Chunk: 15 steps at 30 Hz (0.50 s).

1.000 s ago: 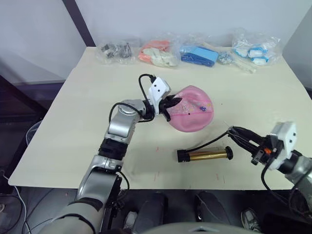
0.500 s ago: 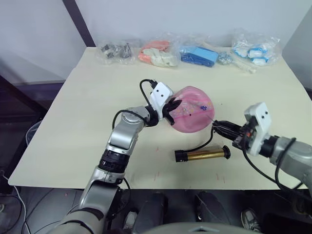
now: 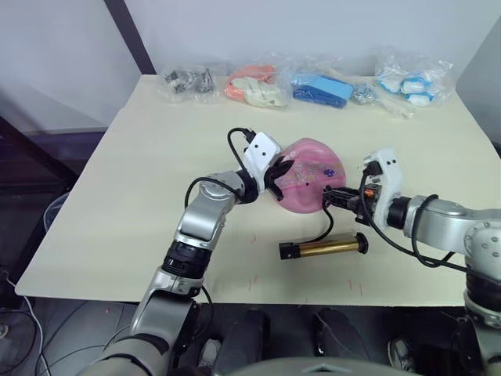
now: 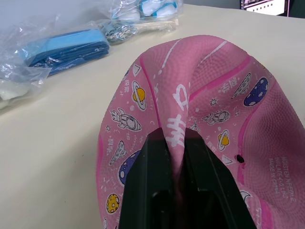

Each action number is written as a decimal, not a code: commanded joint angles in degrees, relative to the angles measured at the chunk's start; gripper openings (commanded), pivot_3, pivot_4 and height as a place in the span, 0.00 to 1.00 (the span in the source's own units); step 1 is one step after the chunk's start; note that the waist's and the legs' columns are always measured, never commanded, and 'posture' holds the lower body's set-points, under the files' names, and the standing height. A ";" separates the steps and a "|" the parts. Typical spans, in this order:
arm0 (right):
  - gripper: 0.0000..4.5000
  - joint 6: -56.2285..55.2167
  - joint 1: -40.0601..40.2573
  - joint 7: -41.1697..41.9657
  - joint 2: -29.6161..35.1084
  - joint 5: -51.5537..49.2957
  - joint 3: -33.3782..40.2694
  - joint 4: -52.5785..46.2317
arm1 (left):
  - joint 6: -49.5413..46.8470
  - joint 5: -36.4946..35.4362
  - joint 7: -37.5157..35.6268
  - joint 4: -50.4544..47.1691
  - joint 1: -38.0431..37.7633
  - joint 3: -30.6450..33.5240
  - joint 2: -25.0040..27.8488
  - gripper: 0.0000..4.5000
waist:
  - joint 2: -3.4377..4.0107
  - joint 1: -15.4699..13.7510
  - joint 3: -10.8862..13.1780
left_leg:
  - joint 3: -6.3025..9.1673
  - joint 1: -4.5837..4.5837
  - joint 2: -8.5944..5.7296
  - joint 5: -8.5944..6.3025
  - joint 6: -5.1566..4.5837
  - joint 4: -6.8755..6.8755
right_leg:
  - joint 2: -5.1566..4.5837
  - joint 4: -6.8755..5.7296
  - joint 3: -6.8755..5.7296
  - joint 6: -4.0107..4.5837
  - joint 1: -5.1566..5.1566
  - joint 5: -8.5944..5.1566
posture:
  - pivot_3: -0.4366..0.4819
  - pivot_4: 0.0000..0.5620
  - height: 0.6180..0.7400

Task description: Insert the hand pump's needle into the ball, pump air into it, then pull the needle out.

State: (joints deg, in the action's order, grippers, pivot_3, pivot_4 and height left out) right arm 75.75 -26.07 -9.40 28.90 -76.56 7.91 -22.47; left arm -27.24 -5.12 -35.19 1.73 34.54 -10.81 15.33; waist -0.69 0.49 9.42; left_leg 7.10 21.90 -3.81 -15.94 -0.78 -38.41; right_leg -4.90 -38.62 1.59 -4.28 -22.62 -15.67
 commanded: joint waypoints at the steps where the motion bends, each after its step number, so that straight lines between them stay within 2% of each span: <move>1: 0.07 1.49 -2.08 -5.31 -1.63 -4.12 -0.76 2.62 | -0.36 0.35 -0.06 0.59 -0.73 -1.35 -0.44 0.01 | 0.00 0.03 0.00 | -0.01 0.00 0.00 0.00 0.00 0.00 | 0.00 -0.01 0.01 0.00 0.00 0.00 | 0.48 0.27 1.00; 7: 0.07 0.91 -3.39 -13.14 -3.37 -9.70 -1.67 7.01 | -0.16 0.26 -0.15 0.57 -1.25 -1.38 -0.52 0.01 | 0.01 0.08 -0.01 | -0.01 0.00 0.00 0.00 0.00 0.00 | 0.00 0.00 0.01 0.00 0.00 0.00 | 0.48 0.27 1.00; 15: 0.07 -0.66 -3.84 -18.80 -3.11 -14.16 -3.82 10.19 | 0.46 0.23 0.15 1.34 -1.20 -1.36 -1.25 0.01 | 0.02 0.10 -0.02 | 0.00 -0.01 0.00 -0.10 -0.18 0.00 | 0.01 -0.02 0.00 0.00 0.01 0.00 | 0.48 0.27 1.00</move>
State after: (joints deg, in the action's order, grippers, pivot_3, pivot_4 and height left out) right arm 74.83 -29.75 -26.95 25.66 -88.80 5.42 -12.80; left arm -26.42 -5.14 -35.09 1.89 34.02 -10.74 14.75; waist -0.67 0.59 9.40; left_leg 7.10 21.89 -3.82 -16.04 -0.96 -38.41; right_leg -4.89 -38.64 1.59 -4.28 -22.61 -15.67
